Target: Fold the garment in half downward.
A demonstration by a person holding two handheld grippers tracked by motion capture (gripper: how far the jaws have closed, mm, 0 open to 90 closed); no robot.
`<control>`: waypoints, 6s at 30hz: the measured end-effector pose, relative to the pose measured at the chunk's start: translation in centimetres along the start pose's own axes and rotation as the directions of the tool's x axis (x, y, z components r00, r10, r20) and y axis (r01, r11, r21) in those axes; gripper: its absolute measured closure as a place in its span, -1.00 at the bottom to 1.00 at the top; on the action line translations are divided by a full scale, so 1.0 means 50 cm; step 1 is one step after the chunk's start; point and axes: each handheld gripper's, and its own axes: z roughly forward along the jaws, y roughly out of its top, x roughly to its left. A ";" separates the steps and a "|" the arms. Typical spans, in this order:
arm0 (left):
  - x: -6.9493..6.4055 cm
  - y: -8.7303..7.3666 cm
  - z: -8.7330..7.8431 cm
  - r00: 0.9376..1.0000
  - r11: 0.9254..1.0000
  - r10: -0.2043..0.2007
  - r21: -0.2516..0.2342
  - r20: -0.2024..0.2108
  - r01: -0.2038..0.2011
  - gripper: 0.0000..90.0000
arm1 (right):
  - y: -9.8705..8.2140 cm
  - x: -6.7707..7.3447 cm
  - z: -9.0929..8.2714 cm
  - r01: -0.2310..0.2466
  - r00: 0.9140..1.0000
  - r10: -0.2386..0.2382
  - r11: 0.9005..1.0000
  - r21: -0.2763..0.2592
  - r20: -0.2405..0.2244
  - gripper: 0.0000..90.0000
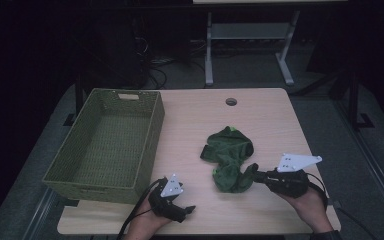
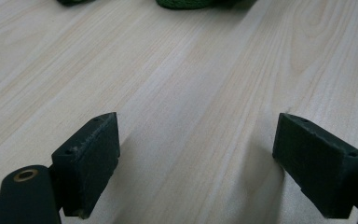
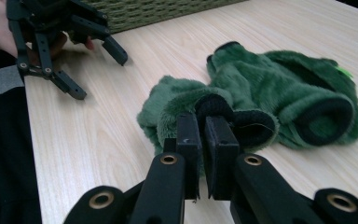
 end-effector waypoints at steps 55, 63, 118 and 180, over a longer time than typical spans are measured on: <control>0.001 0.001 0.000 1.000 1.000 -0.005 0.002 0.003 0.005 -0.69 | 0.006 -0.040 0.221 -0.112 0.990 0.127 0.969 0.222 -0.057 1.00; 0.016 0.025 -0.010 0.999 0.999 -0.043 0.011 0.009 0.042 -0.69 | 0.034 -0.042 0.180 -0.101 0.992 0.110 0.984 0.145 -0.056 0.77; 0.223 0.287 0.133 0.998 0.997 -0.007 -0.082 -0.060 0.002 0.26 | 0.064 -0.265 0.147 -0.255 0.954 0.243 0.966 0.049 0.177 0.23; 0.241 0.401 0.107 0.998 0.989 -0.006 -0.146 -0.063 -0.004 0.94 | 0.117 -0.313 0.121 -0.296 0.939 0.291 0.955 -0.002 0.184 0.95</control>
